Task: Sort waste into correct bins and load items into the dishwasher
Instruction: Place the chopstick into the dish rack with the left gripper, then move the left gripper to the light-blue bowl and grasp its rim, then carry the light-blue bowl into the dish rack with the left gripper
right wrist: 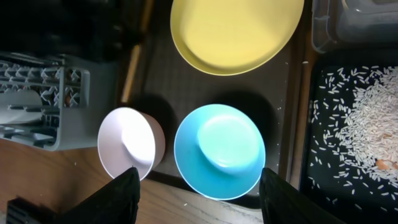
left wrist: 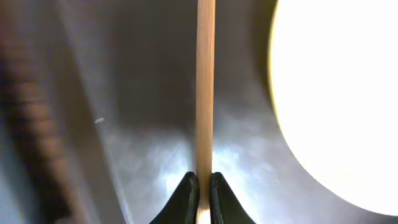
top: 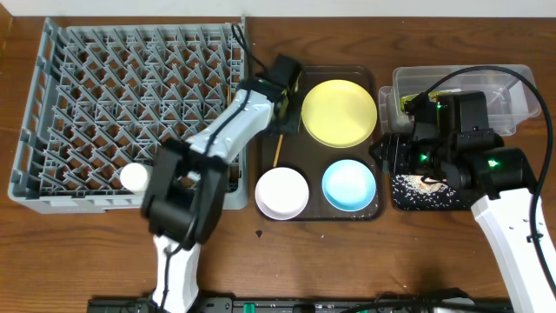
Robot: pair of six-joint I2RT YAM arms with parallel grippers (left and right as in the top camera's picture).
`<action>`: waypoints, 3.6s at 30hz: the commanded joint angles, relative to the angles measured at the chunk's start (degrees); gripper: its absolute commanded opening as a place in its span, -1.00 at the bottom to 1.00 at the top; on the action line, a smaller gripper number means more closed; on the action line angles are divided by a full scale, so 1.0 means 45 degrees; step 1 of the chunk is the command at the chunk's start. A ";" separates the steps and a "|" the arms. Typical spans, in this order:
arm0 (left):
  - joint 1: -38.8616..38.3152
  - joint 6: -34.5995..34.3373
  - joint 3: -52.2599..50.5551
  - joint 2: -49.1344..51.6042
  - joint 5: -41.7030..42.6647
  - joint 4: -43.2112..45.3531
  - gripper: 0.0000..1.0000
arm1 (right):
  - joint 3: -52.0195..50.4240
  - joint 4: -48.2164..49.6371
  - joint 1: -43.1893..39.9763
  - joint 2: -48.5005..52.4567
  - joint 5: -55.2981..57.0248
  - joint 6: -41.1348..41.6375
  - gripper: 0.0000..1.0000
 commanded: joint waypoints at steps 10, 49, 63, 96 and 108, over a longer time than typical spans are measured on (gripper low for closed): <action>0.1282 -0.0758 -0.0058 -0.3735 -0.4342 -0.2521 -0.81 | 0.0083 -0.0034 -0.0029 -0.0053 -0.0092 -0.0102 0.21; -0.1763 0.0223 -0.0743 -0.3750 0.1613 -0.3502 0.07 | 0.0083 -0.1137 -0.1579 -0.0141 0.0097 0.0253 0.35; -0.2958 0.0277 -0.0753 -0.1515 0.2123 -0.2166 0.08 | 0.0083 -0.1088 -0.1627 -0.0117 0.0495 0.0763 0.41; -0.1370 0.0049 0.0185 -0.4517 -0.3361 -0.3691 -0.85 | 0.0083 -0.1083 -0.1617 -0.0117 0.0491 0.0763 0.42; 0.1525 0.0253 -0.0413 -0.4818 -1.6082 -0.4745 -0.85 | 0.0083 -0.0733 -0.1617 -0.0117 0.0495 0.0763 0.44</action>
